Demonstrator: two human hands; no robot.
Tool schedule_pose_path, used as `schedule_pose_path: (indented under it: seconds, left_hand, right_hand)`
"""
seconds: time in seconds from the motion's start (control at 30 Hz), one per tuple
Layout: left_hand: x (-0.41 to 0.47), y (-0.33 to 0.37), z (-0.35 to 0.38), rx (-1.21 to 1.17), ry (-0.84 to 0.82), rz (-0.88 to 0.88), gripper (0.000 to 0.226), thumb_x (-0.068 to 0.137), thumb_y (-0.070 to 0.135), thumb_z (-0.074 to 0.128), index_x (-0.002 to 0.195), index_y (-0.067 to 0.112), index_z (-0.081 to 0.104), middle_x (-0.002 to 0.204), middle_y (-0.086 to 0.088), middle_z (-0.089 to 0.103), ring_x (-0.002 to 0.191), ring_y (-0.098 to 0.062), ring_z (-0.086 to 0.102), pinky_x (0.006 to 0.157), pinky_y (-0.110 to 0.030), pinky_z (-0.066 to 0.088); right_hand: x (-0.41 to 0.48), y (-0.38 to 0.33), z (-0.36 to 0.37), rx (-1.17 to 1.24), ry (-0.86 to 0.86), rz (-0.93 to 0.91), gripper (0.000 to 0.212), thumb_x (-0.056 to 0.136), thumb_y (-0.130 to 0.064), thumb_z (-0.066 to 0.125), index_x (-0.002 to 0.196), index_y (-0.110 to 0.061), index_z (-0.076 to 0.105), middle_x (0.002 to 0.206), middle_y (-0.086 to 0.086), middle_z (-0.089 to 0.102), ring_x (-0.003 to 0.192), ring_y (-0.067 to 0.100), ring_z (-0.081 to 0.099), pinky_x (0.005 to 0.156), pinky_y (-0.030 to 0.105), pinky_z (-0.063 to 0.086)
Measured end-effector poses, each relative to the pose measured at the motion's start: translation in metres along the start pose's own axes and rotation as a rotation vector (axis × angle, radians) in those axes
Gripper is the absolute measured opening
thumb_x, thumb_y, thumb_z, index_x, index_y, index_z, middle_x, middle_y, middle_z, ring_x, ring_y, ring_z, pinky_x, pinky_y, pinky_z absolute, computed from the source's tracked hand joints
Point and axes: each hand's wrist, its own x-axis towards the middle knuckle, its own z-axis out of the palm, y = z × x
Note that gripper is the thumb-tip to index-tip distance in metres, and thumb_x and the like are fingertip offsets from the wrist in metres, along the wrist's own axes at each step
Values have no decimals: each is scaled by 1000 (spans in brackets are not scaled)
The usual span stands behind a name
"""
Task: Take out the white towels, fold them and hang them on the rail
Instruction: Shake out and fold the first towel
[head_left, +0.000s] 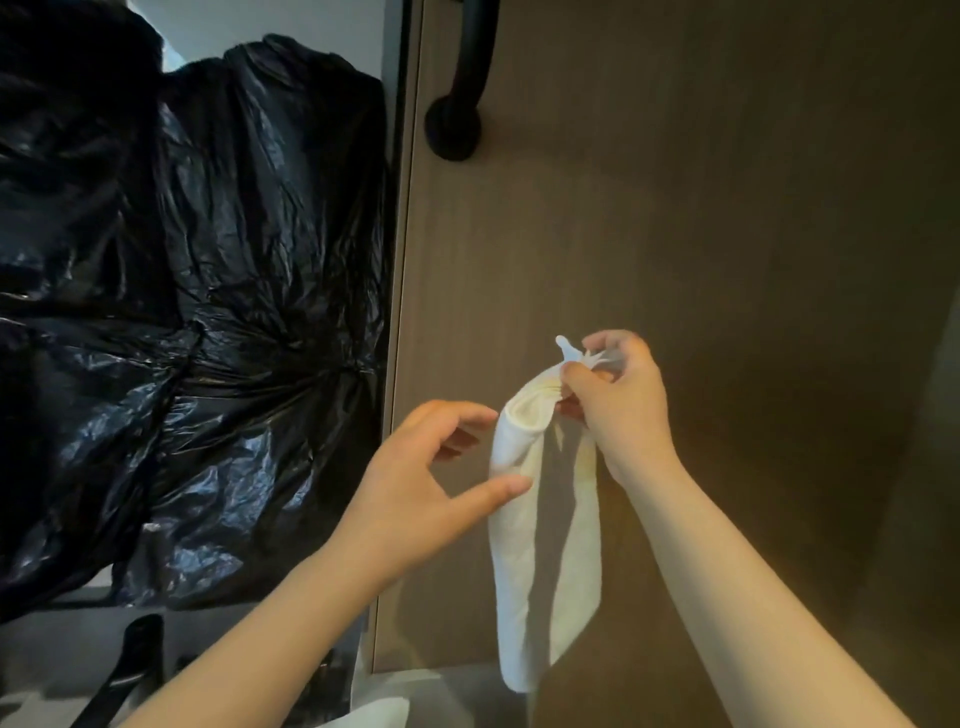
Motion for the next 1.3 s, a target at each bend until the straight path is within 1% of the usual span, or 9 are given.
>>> schedule_pose_path:
  seconds: [0.13, 0.3, 0.47, 0.67, 0.83, 0.97, 1.13, 1.2, 1.3]
  left_hand:
    - [6, 1, 4, 48, 119, 68, 37, 78, 44, 72, 111, 34, 60, 105, 23, 58, 102, -1, 57, 85, -16, 48]
    - [15, 2, 2, 35, 221, 113, 26, 82, 39, 62, 105, 27, 65, 96, 19, 60, 93, -1, 57, 75, -10, 44]
    - [19, -1, -9, -21, 325, 100, 10, 86, 25, 65, 94, 28, 69, 84, 16, 64, 82, -2, 59, 67, -10, 42]
    - [24, -3, -23, -116, 301, -9, 15, 86, 30, 62, 78, 20, 69, 72, 3, 64, 68, -11, 57, 58, -18, 43]
    - [31, -1, -21, -161, 171, -32, 17, 83, 33, 62, 74, 20, 68, 72, 3, 64, 65, -7, 57, 56, -15, 41]
    - [33, 1, -10, -109, 60, 50, 18, 88, 34, 62, 74, 24, 65, 75, 11, 62, 67, -2, 56, 56, -11, 38]
    - [36, 27, 25, -87, 54, 64, 38, 88, 42, 57, 68, 10, 53, 70, -4, 53, 58, -11, 44, 51, -17, 33]
    - [38, 47, 41, -127, 49, 63, 40, 86, 42, 57, 70, 6, 54, 65, -7, 51, 56, -13, 41, 50, -19, 31]
    - [45, 85, 66, -185, 31, 100, 40, 84, 43, 56, 67, 7, 53, 59, 4, 46, 54, -5, 39, 49, -18, 30]
  right_hand:
    - [-2, 1, 5, -16, 17, 8, 26, 88, -11, 64, 101, -31, 54, 93, -5, 64, 80, 13, 67, 56, 18, 53]
    - [-9, -1, 16, 43, -15, 10, 17, 91, -5, 60, 92, -21, 65, 80, -2, 71, 73, 14, 71, 57, 24, 57]
    - [-16, -5, 19, 87, -120, 27, 20, 95, -6, 56, 89, -13, 74, 88, 2, 71, 73, 14, 73, 57, 19, 55]
    - [-32, 4, -2, -182, -386, -55, 17, 98, -14, 53, 104, -23, 66, 73, -3, 72, 64, 15, 71, 56, 20, 54]
    - [-51, 21, -31, -482, -535, 91, 8, 98, -28, 56, 99, -21, 57, 64, 5, 69, 48, 19, 63, 46, 24, 50]
    - [-67, 23, -64, -578, -426, 134, 17, 95, -44, 56, 92, -27, 60, 64, -1, 68, 46, 16, 62, 44, 16, 45]
    - [-87, 15, -116, -700, -222, 33, 20, 96, -50, 46, 87, -35, 56, 65, -12, 65, 52, 12, 63, 47, 12, 45]
    - [-92, 5, -143, -669, -147, -20, 20, 96, -49, 47, 89, -35, 59, 65, -12, 64, 54, 11, 62, 48, 11, 45]
    - [-97, -12, -191, -482, -36, -46, 19, 98, -41, 52, 92, -30, 67, 55, -4, 60, 41, 8, 53, 44, 12, 42]
